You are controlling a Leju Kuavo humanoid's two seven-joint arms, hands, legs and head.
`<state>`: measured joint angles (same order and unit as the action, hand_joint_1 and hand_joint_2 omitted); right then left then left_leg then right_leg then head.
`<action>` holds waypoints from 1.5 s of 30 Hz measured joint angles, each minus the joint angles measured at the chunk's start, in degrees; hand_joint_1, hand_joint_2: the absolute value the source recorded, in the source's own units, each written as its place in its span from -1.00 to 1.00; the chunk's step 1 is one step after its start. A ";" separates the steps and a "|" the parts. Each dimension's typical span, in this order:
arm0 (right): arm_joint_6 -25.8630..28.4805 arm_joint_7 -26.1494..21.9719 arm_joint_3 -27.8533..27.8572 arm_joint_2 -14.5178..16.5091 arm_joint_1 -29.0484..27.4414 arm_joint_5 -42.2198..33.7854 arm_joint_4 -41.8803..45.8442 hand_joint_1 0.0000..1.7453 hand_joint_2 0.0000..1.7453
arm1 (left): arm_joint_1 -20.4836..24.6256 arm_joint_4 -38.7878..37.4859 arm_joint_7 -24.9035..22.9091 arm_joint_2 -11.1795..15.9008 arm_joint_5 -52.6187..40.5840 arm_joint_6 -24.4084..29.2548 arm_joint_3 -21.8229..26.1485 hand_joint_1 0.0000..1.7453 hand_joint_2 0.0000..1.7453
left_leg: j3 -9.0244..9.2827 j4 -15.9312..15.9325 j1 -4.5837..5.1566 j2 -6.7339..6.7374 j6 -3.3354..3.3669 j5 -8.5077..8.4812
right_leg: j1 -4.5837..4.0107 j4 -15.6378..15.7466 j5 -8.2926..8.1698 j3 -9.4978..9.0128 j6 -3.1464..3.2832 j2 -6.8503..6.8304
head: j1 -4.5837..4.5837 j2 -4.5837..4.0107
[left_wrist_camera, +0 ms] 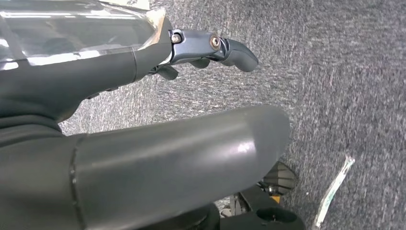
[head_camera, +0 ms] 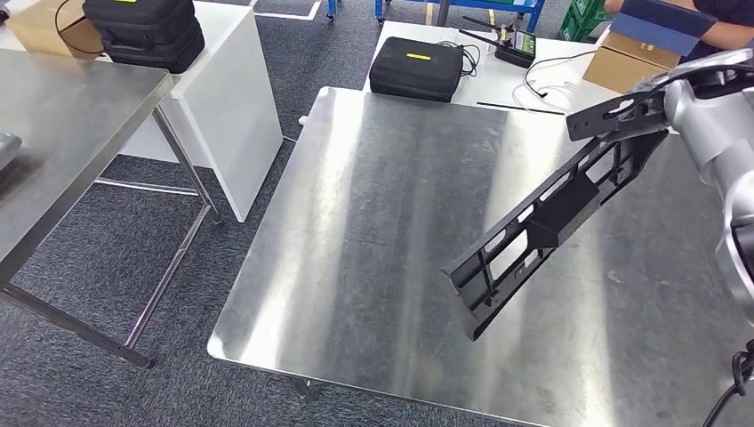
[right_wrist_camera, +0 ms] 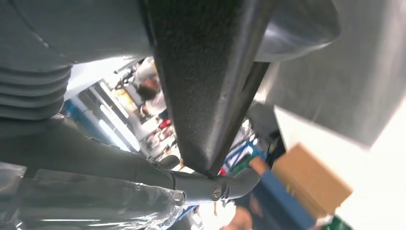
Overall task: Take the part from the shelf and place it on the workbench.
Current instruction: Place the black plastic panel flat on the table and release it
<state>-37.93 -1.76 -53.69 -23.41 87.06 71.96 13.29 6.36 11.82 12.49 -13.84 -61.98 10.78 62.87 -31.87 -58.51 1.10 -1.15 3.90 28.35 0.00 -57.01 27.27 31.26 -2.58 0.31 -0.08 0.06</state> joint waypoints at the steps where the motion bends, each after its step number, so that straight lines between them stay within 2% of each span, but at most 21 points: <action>1: -0.63 0.39 -0.17 -0.02 -0.63 0.14 -0.03 -1.00 -1.00 | 0.05 0.00 -0.03 -0.04 -0.04 0.01 -0.04 -1.00 -1.00 | 0.01 0.00 0.00 0.04 0.00 0.00 | 0.00 0.00 0.00 0.00 0.00 0.03 | 0.01 0.00; 9: -2.44 1.80 -0.97 -0.03 -2.02 1.18 -0.15 -1.00 -1.00 | 0.19 0.00 -0.10 -0.14 -0.05 0.11 -0.16 -1.00 -1.00 | 0.01 0.00 0.00 0.07 0.00 0.00 | 0.00 0.00 0.00 0.02 0.00 0.06 | 0.01 0.01; 13: -7.63 2.58 -2.34 -1.08 -3.82 0.21 -0.62 -1.00 -1.00 | 0.35 0.00 -0.57 -0.60 -0.26 0.18 -0.43 -1.00 -1.00 | -0.01 0.00 -0.01 -0.01 0.00 0.00 | 0.00 0.00 0.00 0.03 0.00 0.02 | 0.01 0.00; 22: -1.17 7.90 -1.83 -2.80 -10.12 -1.80 -1.11 -1.00 -1.00 | 0.55 0.00 -0.92 -0.85 -0.96 0.10 -1.14 -1.00 -1.00 | 0.00 0.00 0.00 0.00 0.00 0.00 | 0.01 0.01 0.00 0.01 0.00 0.02 | 0.01 0.00; 36: 8.93 7.39 -1.46 -3.30 -12.83 -1.01 -1.16 -1.00 -1.00 | 0.59 0.00 -0.95 -0.87 -1.48 -0.37 -1.43 -1.00 -1.00 | 0.00 0.00 -0.01 -0.01 0.00 0.00 | 0.00 0.00 0.00 0.01 0.00 0.02 | 0.01 0.00; 40: 11.32 5.11 -1.46 -3.92 -13.47 -1.09 -1.16 -1.00 1.00 | 0.62 0.00 -0.95 -0.81 -1.79 -0.51 -1.62 -1.00 -1.00 | -0.01 0.00 0.01 -0.01 0.00 0.00 | 0.01 0.00 0.00 0.01 0.00 0.02 | 0.01 0.00; 45: 16.67 5.47 -0.75 -4.50 -14.29 -2.17 -1.16 -1.00 1.00 | 0.63 0.00 -0.86 -0.72 -1.90 -0.53 -1.88 -1.00 -1.00 | -0.01 0.00 0.01 0.00 0.00 0.01 | 0.01 0.01 0.00 0.01 0.00 0.03 | 0.01 -0.01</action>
<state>-21.25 3.70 -54.44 -27.92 72.77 69.79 12.13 6.99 11.82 11.62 -14.55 -63.87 10.25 60.99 -31.88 -58.51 1.10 -1.15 3.90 28.35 0.01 -57.00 27.27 31.27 -2.58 0.33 -0.07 0.05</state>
